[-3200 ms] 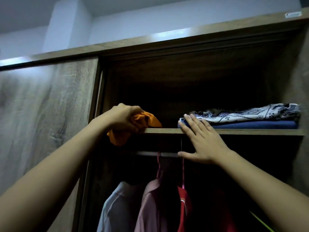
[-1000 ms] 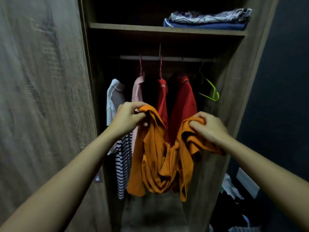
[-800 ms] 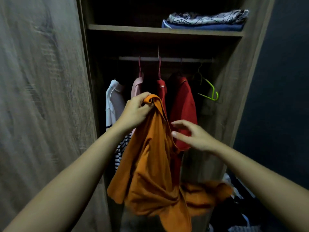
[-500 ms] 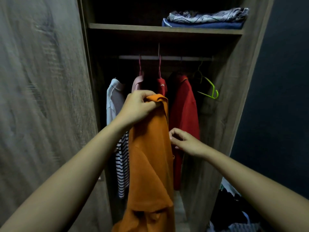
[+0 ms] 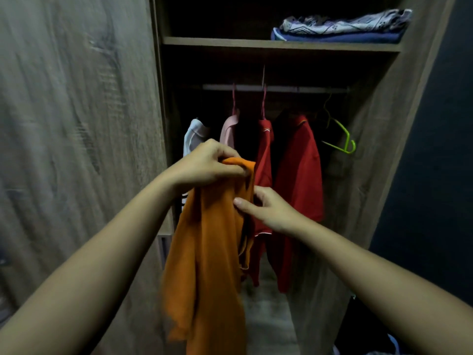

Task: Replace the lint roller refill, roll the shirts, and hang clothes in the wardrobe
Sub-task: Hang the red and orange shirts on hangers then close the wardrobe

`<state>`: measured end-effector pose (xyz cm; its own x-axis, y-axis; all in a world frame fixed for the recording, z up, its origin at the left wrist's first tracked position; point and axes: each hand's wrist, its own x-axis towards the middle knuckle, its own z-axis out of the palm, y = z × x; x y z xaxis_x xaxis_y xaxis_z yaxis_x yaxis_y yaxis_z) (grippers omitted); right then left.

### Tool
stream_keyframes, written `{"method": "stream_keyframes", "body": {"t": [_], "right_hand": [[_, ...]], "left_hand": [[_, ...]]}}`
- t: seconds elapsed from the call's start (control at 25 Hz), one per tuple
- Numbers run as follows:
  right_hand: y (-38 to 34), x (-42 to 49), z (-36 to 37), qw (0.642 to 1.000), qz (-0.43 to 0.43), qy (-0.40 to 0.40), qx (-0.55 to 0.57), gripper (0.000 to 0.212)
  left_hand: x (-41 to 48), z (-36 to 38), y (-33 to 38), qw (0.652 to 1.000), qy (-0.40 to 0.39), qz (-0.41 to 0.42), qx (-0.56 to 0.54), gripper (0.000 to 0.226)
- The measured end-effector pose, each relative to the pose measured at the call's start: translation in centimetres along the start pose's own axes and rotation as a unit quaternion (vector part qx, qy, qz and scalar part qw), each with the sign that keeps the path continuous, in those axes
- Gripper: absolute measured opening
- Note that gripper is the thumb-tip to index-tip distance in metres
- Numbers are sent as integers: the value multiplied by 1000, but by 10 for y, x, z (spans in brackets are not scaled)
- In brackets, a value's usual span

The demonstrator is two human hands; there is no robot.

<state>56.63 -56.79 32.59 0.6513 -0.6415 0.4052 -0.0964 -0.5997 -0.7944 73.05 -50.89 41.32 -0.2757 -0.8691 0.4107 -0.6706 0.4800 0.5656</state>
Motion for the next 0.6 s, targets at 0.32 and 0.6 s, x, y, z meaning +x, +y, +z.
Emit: {"method": "stream_keyframes", "body": {"t": [0.32, 0.6], "right_hand": [[29, -4, -23, 969, 85, -91, -215, 12], [-7, -5, -86, 988, 110, 59, -89, 28]], "left_hand": [[-12, -44, -32, 970, 238, -29, -39, 25], [-21, -54, -83, 972, 188, -119, -70, 44]]}}
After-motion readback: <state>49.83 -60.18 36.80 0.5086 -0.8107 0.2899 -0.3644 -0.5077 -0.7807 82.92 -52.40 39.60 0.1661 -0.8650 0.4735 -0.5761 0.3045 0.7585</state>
